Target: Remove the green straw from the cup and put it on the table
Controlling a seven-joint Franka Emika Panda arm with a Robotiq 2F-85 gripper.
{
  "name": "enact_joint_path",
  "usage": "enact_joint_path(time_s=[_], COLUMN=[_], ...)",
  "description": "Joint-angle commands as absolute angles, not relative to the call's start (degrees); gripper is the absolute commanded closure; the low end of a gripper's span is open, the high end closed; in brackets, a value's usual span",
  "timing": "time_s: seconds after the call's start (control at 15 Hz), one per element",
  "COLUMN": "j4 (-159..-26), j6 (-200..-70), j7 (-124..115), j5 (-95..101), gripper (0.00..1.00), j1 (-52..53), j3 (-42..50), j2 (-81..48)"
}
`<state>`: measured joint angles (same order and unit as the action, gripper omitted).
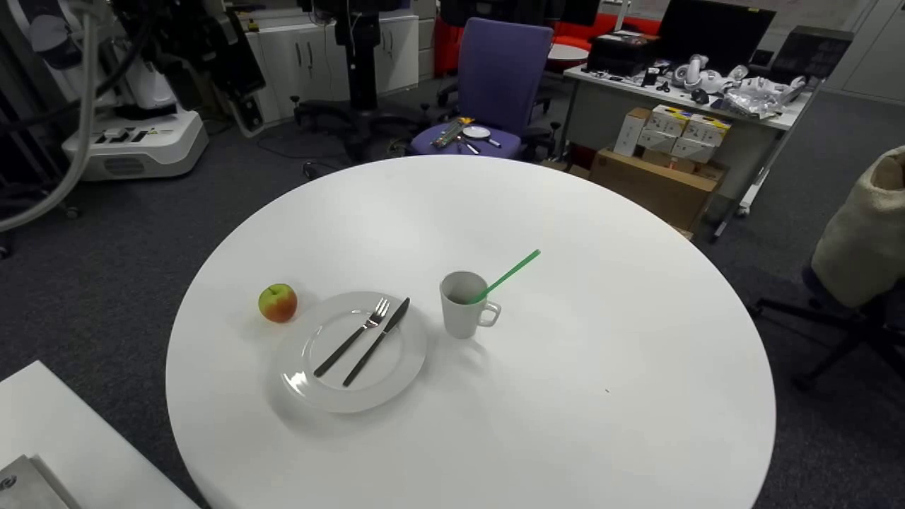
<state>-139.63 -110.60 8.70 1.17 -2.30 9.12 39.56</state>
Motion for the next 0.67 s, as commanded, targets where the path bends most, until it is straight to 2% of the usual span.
enact_joint_path(time_s=[0.0, 0.6], j4=[-137.67, -127.86], j6=[-113.71, -125.32], j7=[9.53, -6.41], j5=[0.76, 4.12], gripper=[0.0, 0.0], j1=[-3.04, -8.45], j3=[9.7, 7.04], j2=[36.58, 16.84])
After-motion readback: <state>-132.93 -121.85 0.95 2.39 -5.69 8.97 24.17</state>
